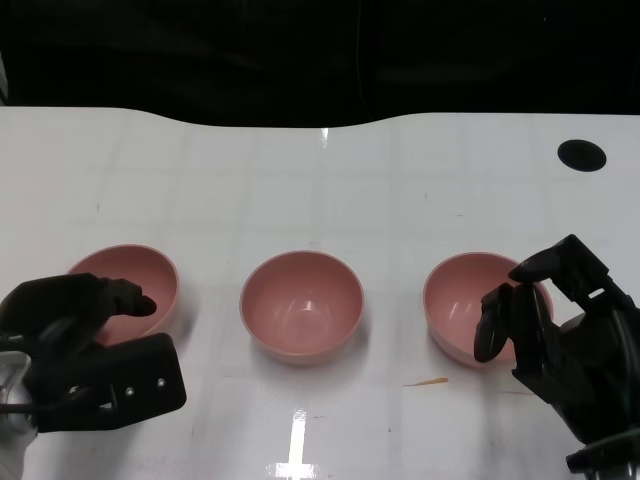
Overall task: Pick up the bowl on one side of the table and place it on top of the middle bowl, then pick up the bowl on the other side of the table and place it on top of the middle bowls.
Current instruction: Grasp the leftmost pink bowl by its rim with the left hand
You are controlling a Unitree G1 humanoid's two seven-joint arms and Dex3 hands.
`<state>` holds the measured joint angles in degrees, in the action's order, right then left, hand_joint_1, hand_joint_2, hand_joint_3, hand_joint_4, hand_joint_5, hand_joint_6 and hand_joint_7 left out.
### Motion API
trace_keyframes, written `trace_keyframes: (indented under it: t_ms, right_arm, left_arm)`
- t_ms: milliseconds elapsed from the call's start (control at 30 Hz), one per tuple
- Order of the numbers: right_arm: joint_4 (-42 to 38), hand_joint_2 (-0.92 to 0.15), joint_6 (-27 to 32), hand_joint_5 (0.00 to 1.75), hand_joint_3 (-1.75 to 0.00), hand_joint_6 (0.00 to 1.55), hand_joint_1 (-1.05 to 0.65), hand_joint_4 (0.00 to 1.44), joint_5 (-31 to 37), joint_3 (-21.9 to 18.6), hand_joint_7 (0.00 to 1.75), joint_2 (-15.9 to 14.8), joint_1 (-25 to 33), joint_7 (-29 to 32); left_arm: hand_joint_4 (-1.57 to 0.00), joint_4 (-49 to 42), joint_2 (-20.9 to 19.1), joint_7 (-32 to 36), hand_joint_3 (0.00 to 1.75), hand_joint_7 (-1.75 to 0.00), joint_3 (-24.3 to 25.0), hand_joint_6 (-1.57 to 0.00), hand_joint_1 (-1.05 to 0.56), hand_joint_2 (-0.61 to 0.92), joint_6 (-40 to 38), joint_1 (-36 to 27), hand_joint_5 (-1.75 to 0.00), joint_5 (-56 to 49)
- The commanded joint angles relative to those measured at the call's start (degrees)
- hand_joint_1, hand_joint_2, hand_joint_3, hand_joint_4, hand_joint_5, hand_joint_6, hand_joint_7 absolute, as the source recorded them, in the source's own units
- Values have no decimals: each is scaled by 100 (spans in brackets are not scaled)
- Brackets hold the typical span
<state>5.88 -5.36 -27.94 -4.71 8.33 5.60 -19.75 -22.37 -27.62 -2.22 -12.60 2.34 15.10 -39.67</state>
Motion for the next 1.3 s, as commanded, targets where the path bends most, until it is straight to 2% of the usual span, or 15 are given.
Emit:
trace_keyframes:
  t_ms: [33,533,700,867,900,933,967,1000,1033,1067,1100,1133,1200,1267,1300]
  right_arm:
    - [141,-58,61,175,-109,78,-11,86,-1,48,141,-30,100,59]
    - [172,-58,127,175,-112,77,-10,86,-33,41,142,-66,119,78]
    - [162,-58,85,175,-112,77,-10,86,8,57,143,-17,121,118]
    - [175,-58,98,175,-111,77,-11,86,-3,74,143,-9,115,133]
    - [179,-58,94,175,-110,77,-11,86,0,81,143,-8,115,136]
    - [175,-58,89,175,-110,77,-11,86,-4,83,143,-10,112,129]
    - [156,-59,71,175,-110,77,-11,86,-1,82,143,-10,104,120]
    - [142,-59,60,175,-110,77,-10,86,1,80,143,-12,97,111]
    - [132,-59,52,175,-110,77,-10,86,0,79,143,-13,92,105]
    - [128,-59,58,175,-109,77,-11,86,-9,75,143,-15,88,102]
    - [130,-59,68,175,-110,77,-11,86,-18,73,143,-16,86,103]
    - [139,-58,84,175,-110,77,-11,87,-22,72,143,-19,88,111]
    - [137,-58,95,175,-111,77,-11,87,-30,67,143,-21,88,113]
    - [97,-57,35,175,-113,77,-11,87,-4,64,142,-21,85,92]
    - [103,-57,41,175,-113,77,-11,87,-4,65,142,-16,90,101]
  left_arm:
    - [-81,-206,-110,89,4,0,-36,-82,-60,92,72,95,-1,54]
    - [-82,-871,10,159,6,0,-194,-81,-51,92,166,442,0,189]
    - [-91,-1205,62,247,6,-5,-252,-93,-29,92,268,583,-4,291]
    - [-114,-1654,105,206,9,-8,-298,-105,-16,92,379,793,-16,410]
    - [-118,-1707,101,207,10,-10,-304,-109,-14,92,405,816,-22,436]
    - [-111,-1751,96,220,12,-13,-315,-112,-12,92,431,833,-46,453]
    - [-98,-1800,97,273,12,-21,-318,-113,-10,92,488,843,-80,476]
    - [-81,-1840,98,322,13,-79,-321,-90,-6,92,539,848,-129,494]
    - [-73,-1871,98,359,14,-114,-326,-74,-4,92,576,855,-148,504]
    - [-69,-1902,92,406,14,-132,-327,-65,-3,92,641,853,-158,515]
    - [-69,-1927,92,441,17,-136,-321,-60,0,92,681,851,-148,528]
    - [-75,-1937,97,462,18,-116,-310,-66,1,92,708,845,-123,545]
    - [-95,-1925,107,454,24,-63,-287,-87,1,92,711,836,-62,583]
    - [-103,-1908,103,447,25,-51,-281,-95,0,92,729,826,-49,614]
    - [-101,-1896,100,434,26,-67,-266,-91,0,92,783,811,-62,671]
